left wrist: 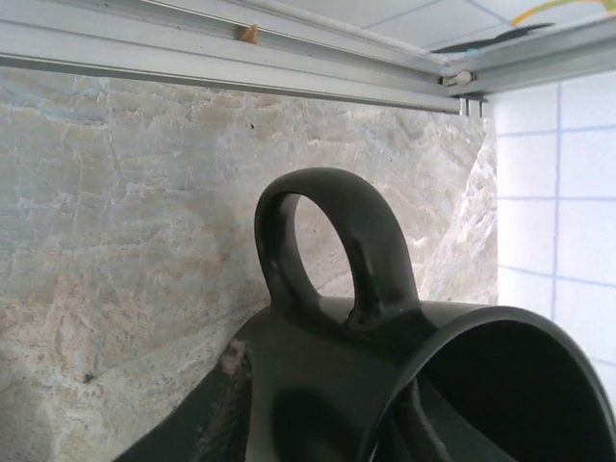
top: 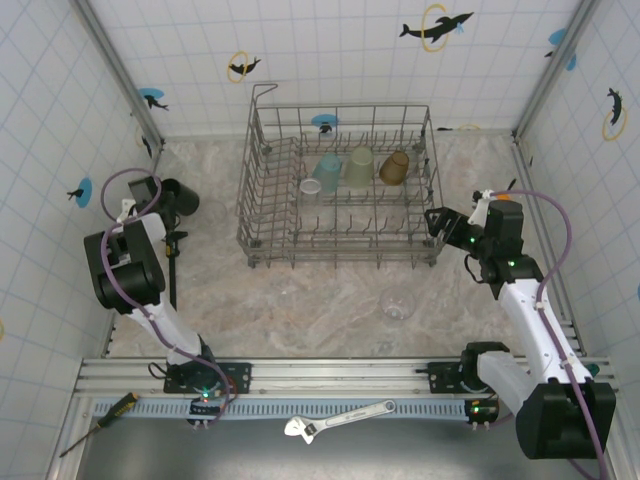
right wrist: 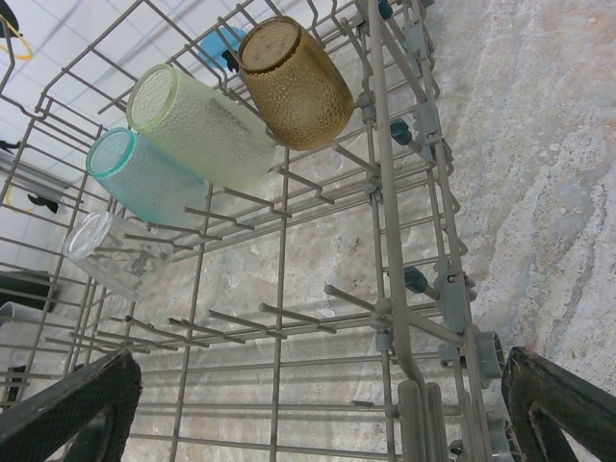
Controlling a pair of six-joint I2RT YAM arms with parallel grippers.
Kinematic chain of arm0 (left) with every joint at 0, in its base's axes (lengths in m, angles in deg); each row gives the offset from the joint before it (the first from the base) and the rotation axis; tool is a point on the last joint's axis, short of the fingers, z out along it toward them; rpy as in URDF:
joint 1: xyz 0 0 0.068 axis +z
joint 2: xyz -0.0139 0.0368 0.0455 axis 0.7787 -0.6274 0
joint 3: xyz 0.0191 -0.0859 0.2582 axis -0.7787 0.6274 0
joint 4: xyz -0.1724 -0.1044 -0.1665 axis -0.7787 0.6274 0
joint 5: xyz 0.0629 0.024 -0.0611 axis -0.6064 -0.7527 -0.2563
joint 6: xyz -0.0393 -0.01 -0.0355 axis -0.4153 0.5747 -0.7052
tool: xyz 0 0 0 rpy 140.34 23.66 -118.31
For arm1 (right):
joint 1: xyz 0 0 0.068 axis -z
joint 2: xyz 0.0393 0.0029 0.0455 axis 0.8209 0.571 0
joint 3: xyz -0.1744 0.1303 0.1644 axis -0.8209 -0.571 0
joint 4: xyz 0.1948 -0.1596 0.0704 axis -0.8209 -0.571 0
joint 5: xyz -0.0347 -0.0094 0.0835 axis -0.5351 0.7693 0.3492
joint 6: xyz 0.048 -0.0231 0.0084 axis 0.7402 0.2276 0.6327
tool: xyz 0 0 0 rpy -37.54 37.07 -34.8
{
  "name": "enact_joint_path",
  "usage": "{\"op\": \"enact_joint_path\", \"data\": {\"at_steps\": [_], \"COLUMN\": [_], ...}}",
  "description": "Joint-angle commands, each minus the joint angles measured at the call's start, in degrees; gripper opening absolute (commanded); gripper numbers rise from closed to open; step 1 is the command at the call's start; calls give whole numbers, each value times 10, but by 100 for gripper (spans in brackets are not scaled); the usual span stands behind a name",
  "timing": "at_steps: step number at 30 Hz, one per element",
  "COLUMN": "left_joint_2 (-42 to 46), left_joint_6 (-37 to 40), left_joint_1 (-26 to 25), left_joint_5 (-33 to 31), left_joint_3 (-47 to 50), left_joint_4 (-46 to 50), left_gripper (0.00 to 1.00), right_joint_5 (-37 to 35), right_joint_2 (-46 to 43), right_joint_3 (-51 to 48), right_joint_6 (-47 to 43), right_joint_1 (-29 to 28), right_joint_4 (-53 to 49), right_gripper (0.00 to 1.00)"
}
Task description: Load the cups into the dish rack
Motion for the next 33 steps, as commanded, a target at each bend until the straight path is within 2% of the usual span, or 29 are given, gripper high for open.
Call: {"op": "enact_joint_path", "data": {"at_steps": [1,4,13,21,33], "left_joint_2": [-9,-9,3,27,94], "left_joint_6": [10,10,14,33,45], "left_joint_1": [9,10,12,12,25], "left_joint_5": [12,17,31,82,126], "left_joint_3": [-4,-2,7,33,77], "left_joint_4": [4,7,4,-40,-86], "left_gripper": [21,0,0,0,0], "right_joint_5": [1,2,3,8,12], "right_joint_2": [-7,-8,-17,-26,-37], "right_joint_3": [8,9,11,12,27], "right_joint_6": [0,0,5,15,30], "right_joint_1": [2,2,2,2,-4], "right_joint_4": [15,13,9,8,-3], "right_gripper": [100,100,100,100,100]}}
